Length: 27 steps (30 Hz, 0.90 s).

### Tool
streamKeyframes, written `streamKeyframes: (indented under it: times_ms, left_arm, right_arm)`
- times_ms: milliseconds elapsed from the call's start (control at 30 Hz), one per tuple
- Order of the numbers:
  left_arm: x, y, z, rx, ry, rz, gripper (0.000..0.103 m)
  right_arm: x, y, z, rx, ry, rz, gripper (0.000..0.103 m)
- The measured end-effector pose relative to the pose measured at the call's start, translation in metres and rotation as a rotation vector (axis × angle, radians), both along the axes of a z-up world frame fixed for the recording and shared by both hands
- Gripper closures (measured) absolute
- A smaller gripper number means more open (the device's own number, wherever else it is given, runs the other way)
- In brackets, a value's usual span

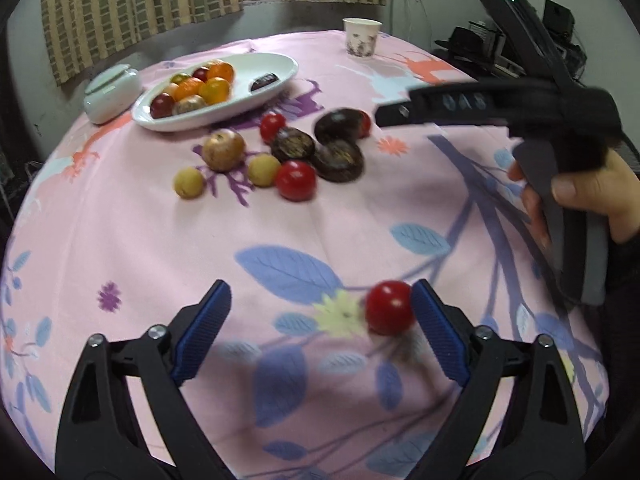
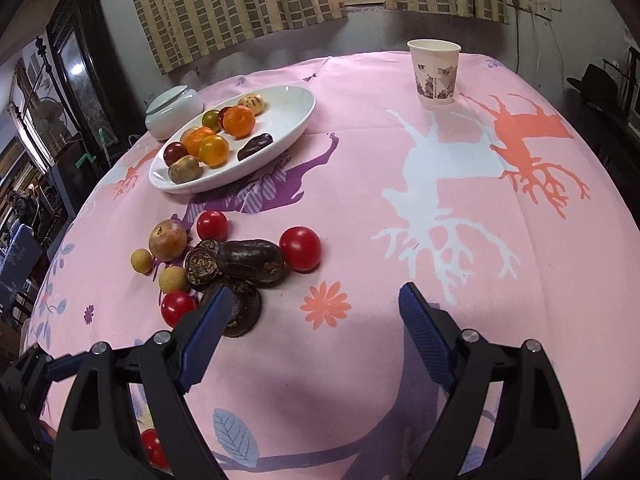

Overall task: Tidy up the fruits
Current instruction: 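Grasp the red cherry tomato with the left tool, then grasp another red cherry tomato with the right tool while the left tool holds its tomato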

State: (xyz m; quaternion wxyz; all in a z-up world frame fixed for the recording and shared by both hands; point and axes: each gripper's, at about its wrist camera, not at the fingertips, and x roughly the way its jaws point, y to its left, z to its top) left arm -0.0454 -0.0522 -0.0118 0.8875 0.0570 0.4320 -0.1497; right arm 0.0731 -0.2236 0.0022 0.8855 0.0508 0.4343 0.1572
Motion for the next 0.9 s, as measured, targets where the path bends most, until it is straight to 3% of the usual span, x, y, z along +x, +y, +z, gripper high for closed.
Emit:
streamKeyframes:
  times_ms: [167,233,300,400,633,900]
  left_arm:
    - [-0.006,-0.009,-0.001,-0.012,-0.002,-0.004,0.022]
    - [-0.009,-0.015,-0.003,-0.030,0.003,-0.027,0.032]
    - [-0.013,-0.023,-0.003,-0.052,0.017,-0.084,0.056]
    - [-0.014,-0.035,-0.011,-0.029,0.043,-0.136,0.073]
    - [-0.009,-0.031,-0.011,-0.030,0.041,-0.108,0.073]
    - [0.023,0.002,0.007,0.014,-0.026,-0.019,0.073]
  right_arm:
    - [-0.001,0.002,0.000,-0.003,-0.001,0.007,0.017]
    - [-0.001,0.002,0.000,-0.002,-0.001,0.007,0.017]
    - [-0.001,0.002,0.000,0.000,-0.002,0.007,0.017]
    - [-0.002,0.003,0.001,0.003,-0.006,0.011,0.017]
    - [-0.003,0.004,0.001,0.005,-0.007,0.016,0.017]
    - [-0.002,0.007,-0.002,-0.042,-0.022,0.012,0.017]
